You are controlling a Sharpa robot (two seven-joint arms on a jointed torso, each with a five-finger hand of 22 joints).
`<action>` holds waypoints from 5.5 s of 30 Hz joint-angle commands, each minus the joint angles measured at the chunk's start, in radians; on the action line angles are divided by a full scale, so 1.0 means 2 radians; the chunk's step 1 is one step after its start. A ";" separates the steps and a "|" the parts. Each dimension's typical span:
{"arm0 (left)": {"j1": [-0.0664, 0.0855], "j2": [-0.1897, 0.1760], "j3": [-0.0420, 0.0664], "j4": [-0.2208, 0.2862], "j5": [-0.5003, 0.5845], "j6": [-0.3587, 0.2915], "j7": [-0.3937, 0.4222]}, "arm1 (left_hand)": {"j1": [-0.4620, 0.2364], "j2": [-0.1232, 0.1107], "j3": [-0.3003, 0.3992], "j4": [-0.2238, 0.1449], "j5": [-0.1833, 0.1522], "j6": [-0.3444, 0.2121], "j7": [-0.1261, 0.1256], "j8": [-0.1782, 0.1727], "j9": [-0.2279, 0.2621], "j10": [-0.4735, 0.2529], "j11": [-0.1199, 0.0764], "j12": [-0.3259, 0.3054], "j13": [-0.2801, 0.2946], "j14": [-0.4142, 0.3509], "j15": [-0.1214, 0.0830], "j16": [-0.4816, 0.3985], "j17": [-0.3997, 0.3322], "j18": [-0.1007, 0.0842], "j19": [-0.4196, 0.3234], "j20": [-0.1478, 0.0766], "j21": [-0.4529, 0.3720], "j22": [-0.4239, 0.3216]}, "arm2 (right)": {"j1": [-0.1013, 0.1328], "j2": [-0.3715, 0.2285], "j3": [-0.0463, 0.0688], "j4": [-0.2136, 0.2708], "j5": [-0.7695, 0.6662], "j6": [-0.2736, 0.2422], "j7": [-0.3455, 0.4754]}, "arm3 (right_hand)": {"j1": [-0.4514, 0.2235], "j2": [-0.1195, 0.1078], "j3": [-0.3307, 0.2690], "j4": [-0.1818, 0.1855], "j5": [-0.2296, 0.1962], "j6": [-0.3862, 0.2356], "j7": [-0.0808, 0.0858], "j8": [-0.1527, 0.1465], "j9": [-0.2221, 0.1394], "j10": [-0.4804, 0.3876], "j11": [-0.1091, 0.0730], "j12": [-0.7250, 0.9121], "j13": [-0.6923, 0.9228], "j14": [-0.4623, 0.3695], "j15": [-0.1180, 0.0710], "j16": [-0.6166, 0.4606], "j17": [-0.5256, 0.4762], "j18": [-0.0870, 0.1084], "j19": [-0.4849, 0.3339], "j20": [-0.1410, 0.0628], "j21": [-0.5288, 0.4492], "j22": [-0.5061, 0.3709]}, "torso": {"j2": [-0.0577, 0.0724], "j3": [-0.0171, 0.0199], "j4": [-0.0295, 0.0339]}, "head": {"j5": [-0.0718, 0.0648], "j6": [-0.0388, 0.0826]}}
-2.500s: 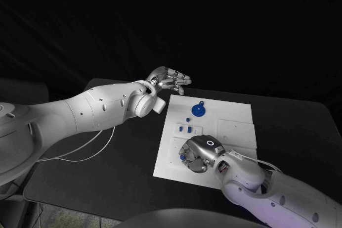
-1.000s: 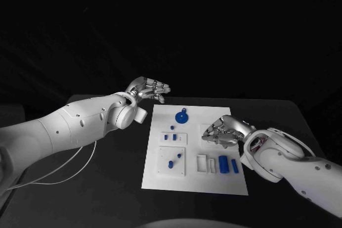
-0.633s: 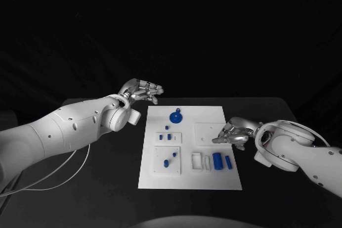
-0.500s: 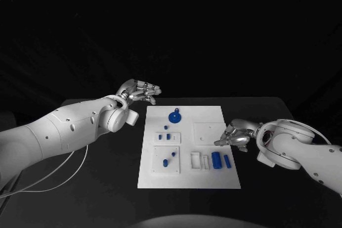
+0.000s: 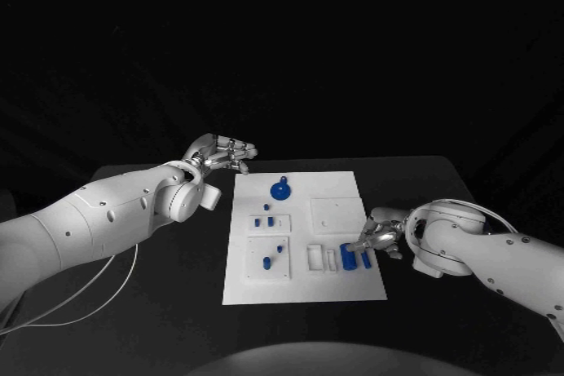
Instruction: Assemble the parts on the task board
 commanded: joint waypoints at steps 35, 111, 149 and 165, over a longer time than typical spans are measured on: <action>-0.011 0.001 0.000 -0.003 0.011 0.028 0.013 | -0.048 -0.014 -0.008 0.013 -0.010 -0.016 0.000 0.002 0.000 -0.013 0.002 0.001 0.001 -0.004 0.005 0.000 -0.003 0.001 -0.001 0.005 -0.001 -0.029 | 0.000 0.063 -0.046 -0.049 -0.058 -0.002 -0.062 | 0.001 0.001 -0.025 0.038 0.001 -0.013 0.011 -0.001 -0.075 -0.001 0.009 -0.021 0.011 0.005 0.006 -0.009 0.019 0.002 0.025 0.005 -0.011 0.005 | -0.015 -0.0001 0.0049 | -0.003 -0.018; -0.011 0.002 0.000 -0.005 0.006 0.045 0.005 | -0.047 -0.005 -0.012 0.005 -0.010 -0.014 0.002 0.002 0.000 -0.020 0.004 0.001 0.001 -0.006 0.006 0.003 -0.002 0.002 -0.001 0.006 0.000 -0.038 | 0.035 0.095 -0.072 -0.039 0.067 -0.014 -0.064 | 0.015 0.085 -0.017 -0.140 0.097 0.012 0.000 -0.001 -0.096 -0.006 0.002 -0.027 -0.002 0.005 0.003 0.000 0.022 0.000 0.026 0.003 0.014 0.026 | -0.013 -0.0002 0.0071 | 0.000 -0.019; -0.011 -0.002 0.000 -0.005 0.006 0.047 0.003 | -0.049 -0.005 -0.014 0.004 -0.010 -0.013 0.002 0.002 0.000 -0.020 0.004 0.001 0.001 -0.006 0.006 0.003 -0.003 0.002 0.000 0.006 0.000 -0.039 | 0.035 0.121 -0.082 -0.061 0.051 -0.037 -0.062 | -0.056 0.093 -0.008 -0.095 0.001 0.028 -0.002 -0.001 -0.098 0.001 0.001 -0.032 -0.007 0.006 0.001 -0.001 0.026 -0.002 0.027 0.000 0.020 0.033 | -0.014 -0.0003 0.0061 | 0.003 -0.018; -0.011 -0.004 -0.001 -0.005 0.006 0.047 0.003 | -0.049 -0.003 -0.014 0.006 -0.010 -0.012 0.002 0.003 0.000 -0.020 0.004 0.001 0.001 -0.006 0.006 0.003 -0.003 0.002 -0.001 0.006 0.000 -0.039 | 0.035 0.120 -0.082 -0.058 0.051 -0.028 -0.055 | -0.096 0.111 -0.058 -0.063 0.001 0.039 -0.004 0.000 -0.098 0.008 -0.001 -0.038 -0.009 0.007 0.000 -0.002 0.029 -0.004 0.027 -0.001 0.023 0.035 | -0.014 -0.0003 0.0064 | 0.003 -0.018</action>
